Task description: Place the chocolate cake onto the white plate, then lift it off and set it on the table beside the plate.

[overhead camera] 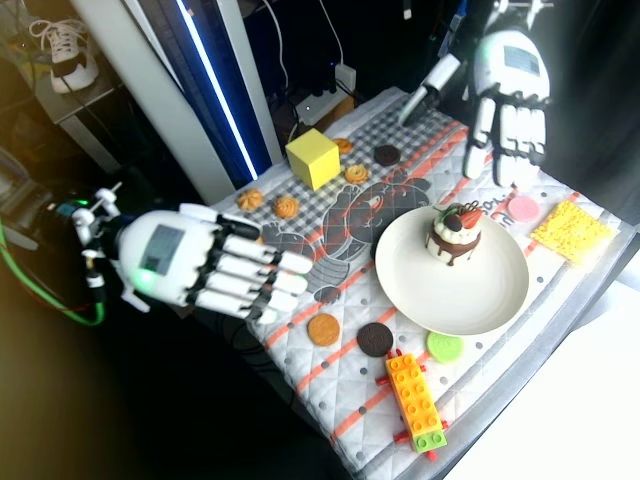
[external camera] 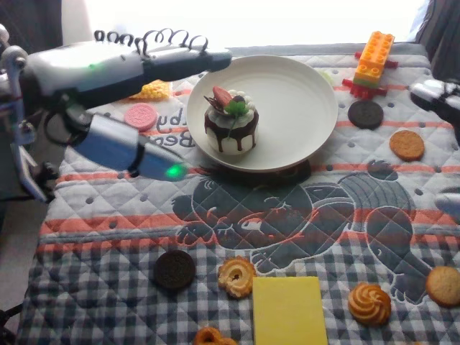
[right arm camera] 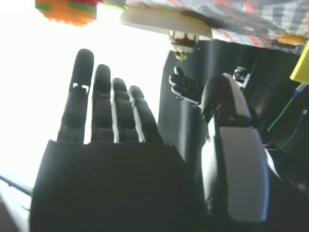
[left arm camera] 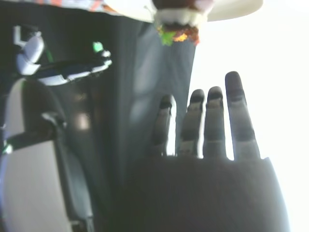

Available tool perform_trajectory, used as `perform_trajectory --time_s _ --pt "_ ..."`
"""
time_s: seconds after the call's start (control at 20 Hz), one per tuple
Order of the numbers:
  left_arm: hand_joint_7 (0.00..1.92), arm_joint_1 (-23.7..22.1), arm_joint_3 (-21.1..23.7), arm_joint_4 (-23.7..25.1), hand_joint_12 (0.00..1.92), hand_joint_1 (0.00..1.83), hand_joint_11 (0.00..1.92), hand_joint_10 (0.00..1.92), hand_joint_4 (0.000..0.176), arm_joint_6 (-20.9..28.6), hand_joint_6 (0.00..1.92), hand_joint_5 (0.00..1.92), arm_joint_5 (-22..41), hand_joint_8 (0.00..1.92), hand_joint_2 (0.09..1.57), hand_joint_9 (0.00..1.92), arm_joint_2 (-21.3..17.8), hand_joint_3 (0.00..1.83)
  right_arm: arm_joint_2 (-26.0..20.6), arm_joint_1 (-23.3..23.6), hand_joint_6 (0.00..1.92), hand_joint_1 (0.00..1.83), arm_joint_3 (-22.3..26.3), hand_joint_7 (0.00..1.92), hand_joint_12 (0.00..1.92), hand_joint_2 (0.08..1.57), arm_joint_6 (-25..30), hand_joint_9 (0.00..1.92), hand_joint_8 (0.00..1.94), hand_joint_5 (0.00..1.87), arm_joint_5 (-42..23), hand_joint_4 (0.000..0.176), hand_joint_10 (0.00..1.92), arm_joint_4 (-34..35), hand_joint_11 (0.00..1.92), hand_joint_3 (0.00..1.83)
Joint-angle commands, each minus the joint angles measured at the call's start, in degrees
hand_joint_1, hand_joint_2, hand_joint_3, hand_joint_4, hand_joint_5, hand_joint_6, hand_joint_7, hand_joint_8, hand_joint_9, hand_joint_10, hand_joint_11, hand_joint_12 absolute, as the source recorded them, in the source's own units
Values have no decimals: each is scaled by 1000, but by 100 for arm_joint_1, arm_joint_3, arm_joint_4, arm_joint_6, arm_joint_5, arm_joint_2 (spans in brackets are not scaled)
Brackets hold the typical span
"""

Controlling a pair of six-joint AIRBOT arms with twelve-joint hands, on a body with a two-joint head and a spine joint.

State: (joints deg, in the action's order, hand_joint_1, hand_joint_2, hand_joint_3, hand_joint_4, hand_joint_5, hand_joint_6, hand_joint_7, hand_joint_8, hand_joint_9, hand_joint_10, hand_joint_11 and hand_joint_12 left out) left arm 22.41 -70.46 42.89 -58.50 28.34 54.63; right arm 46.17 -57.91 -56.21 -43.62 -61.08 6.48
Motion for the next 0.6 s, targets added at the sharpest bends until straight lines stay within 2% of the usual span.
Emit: perform_trajectory --time_s 0.0,0.05,0.1,0.15,0.2,0.25,0.3,0.35,0.4,0.45,0.5,0.55 --pt "0 -18 43 -145 562 593 0 0 142 25 0 0 370 0 1009 0 -126 3 31 253 0 616 -80 31 648 1242 18 0 4 0 -352 0 198 -85 0 6" --pt "0 4 123 -75 806 581 0 0 152 25 0 0 330 0 1009 0 -209 0 81 462 0 641 -147 29 737 1246 18 0 3 0 -185 0 230 -208 0 4" --pt "0 22 200 5 769 609 0 0 149 25 0 0 285 0 1019 0 -281 0 134 670 0 649 -209 45 1008 1247 18 0 8 0 -4 0 309 -331 0 2" --pt "0 25 270 85 589 629 0 0 132 25 0 0 230 0 1046 0 -342 0 201 897 0 695 -286 53 1058 1258 18 0 10 0 196 0 357 -481 0 5" --pt "0 45 339 155 304 648 0 0 123 25 0 5 191 0 1061 0 -400 0 295 1134 0 689 -381 60 1062 1263 18 0 12 0 408 0 380 -627 0 7" --pt "0 105 378 161 117 736 0 0 33 25 2 17 183 0 1072 0 -440 0 410 1336 0 599 -494 75 1308 1227 18 0 15 0 607 5 467 -720 0 0" --pt "0 172 403 151 117 736 0 0 33 25 2 17 190 0 1072 0 -468 0 527 1488 0 599 -594 75 1308 1227 18 0 15 0 758 5 467 -787 0 0" --pt "0 215 419 144 38 713 0 0 60 25 0 14 190 0 1051 0 -484 0 608 1582 0 587 -668 64 1442 1224 19 0 8 0 861 0 480 -827 0 0" --pt "0 290 450 133 7 697 0 0 77 25 0 4 189 0 1058 0 -515 3 738 1736 0 575 -786 73 1552 1220 19 0 10 0 1032 0 523 -906 0 0" --pt "0 350 473 106 1 709 0 0 80 25 2 8 186 0 1076 0 -541 9 868 1905 0 570 -884 64 1652 1212 19 0 6 0 1202 0 507 -1004 0 0" --pt "0 410 488 63 0 715 0 0 90 25 5 16 199 0 1086 0 -565 13 1057 2120 0 472 -1049 56 1643 1175 19 0 2 0 1464 0 497 -1134 0 0" --pt "0 422 490 61 0 704 0 0 97 25 5 17 195 0 1092 0 -568 13 1164 2229 0 446 -1138 34 1549 1135 19 0 2 0 1580 0 407 -1185 0 0"
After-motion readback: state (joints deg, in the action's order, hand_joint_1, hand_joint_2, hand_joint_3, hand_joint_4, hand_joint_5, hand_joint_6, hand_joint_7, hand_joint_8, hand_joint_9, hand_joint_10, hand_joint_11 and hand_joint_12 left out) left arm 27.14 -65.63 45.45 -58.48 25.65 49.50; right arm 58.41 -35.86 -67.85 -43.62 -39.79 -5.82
